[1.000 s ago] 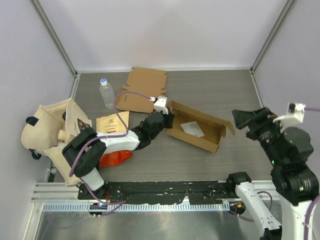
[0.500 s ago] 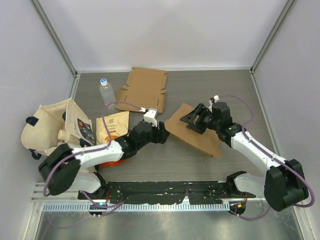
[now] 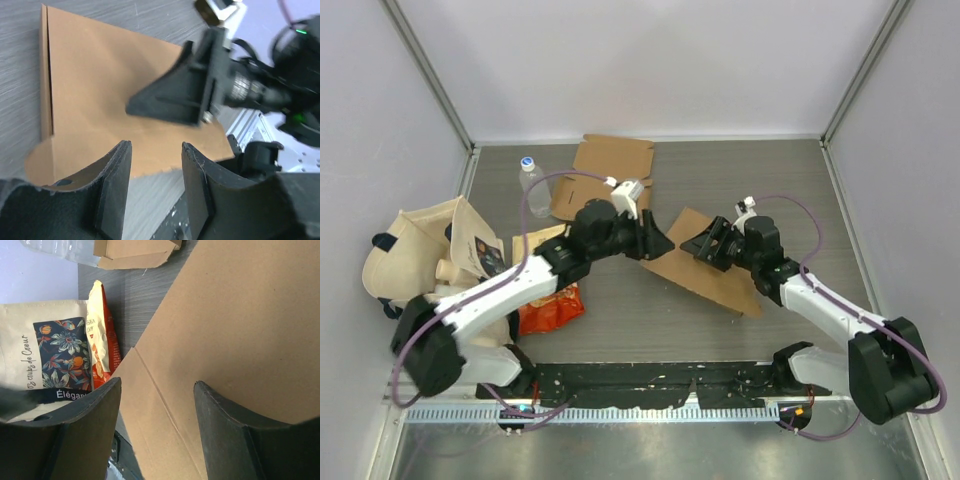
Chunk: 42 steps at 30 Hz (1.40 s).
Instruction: Fold the paper box
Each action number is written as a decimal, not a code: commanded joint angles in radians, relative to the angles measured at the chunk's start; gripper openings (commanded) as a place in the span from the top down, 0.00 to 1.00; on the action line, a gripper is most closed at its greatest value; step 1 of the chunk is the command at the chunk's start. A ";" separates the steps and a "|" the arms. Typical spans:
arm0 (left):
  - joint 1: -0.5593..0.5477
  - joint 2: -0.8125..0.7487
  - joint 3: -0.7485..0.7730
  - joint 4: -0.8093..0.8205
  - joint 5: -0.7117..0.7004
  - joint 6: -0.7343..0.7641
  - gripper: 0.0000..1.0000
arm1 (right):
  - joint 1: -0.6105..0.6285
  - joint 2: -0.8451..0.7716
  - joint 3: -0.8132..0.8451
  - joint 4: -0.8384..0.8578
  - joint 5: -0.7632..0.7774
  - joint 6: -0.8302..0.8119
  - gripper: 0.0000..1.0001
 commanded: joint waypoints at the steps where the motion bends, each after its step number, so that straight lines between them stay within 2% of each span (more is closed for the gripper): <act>1: 0.019 0.287 0.107 0.139 0.188 -0.051 0.52 | 0.002 -0.107 0.048 -0.196 0.052 -0.115 0.34; 3: 0.019 0.400 0.146 0.123 0.200 -0.044 0.54 | -0.007 -0.162 0.137 -0.339 0.160 -0.149 0.32; 4: 0.021 0.424 0.164 0.121 0.181 -0.030 0.54 | -0.016 -0.228 0.165 -0.505 0.211 -0.175 0.31; 6: 0.019 0.461 0.167 0.133 0.176 -0.016 0.54 | -0.038 -0.300 0.226 -0.661 0.320 -0.189 0.29; 7: 0.021 0.484 0.170 0.132 0.159 -0.008 0.54 | -0.054 -0.361 0.245 -0.821 0.447 -0.180 0.27; 8: 0.022 0.489 0.176 0.112 0.159 0.002 0.54 | -0.065 -0.391 0.281 -0.902 0.499 -0.169 0.24; 10: 0.022 0.484 0.181 0.118 0.173 0.007 0.51 | -0.082 -0.449 0.311 -1.079 0.540 -0.158 0.22; 13: 0.024 0.446 0.196 0.115 0.170 0.010 0.44 | -0.084 -0.492 0.308 -1.166 0.455 -0.108 0.22; 18: 0.059 0.406 0.242 0.014 0.136 0.067 0.32 | -0.085 -0.590 0.213 -1.117 0.452 -0.062 0.21; 19: 0.093 0.407 0.244 0.002 0.133 0.068 0.28 | -0.087 -0.593 0.195 -1.058 0.439 -0.059 0.21; 21: 0.139 0.430 0.246 -0.026 0.173 0.058 0.27 | -0.085 -0.577 0.144 -1.001 0.383 -0.040 0.24; 22: 0.180 0.439 0.249 -0.035 0.190 0.058 0.22 | -0.085 -0.564 0.135 -0.976 0.379 -0.036 0.24; 25: 0.211 0.455 0.221 -0.028 0.188 0.062 0.21 | -0.087 -0.538 0.121 -0.984 0.403 -0.034 0.24; 27: 0.211 0.487 0.215 -0.002 0.220 0.061 0.22 | -0.087 -0.540 0.105 -0.966 0.385 -0.032 0.24; 31: 0.205 0.551 0.186 0.115 0.351 -0.008 0.32 | -0.088 -0.538 0.079 -0.894 0.327 -0.010 0.24; 34: 0.194 0.544 0.141 0.159 0.336 -0.037 0.37 | -0.101 -0.569 0.033 -0.783 0.304 0.044 0.32; 37: 0.190 0.536 0.104 0.181 0.329 -0.050 0.42 | -0.128 -0.603 -0.029 -0.683 0.320 0.086 0.48; 40: 0.190 0.532 0.092 0.166 0.320 -0.033 0.47 | -0.151 -0.615 -0.063 -0.630 0.311 0.070 0.51; 42: 0.190 0.527 0.094 0.144 0.297 -0.008 0.48 | -0.165 -0.586 -0.073 -0.651 0.325 0.032 0.52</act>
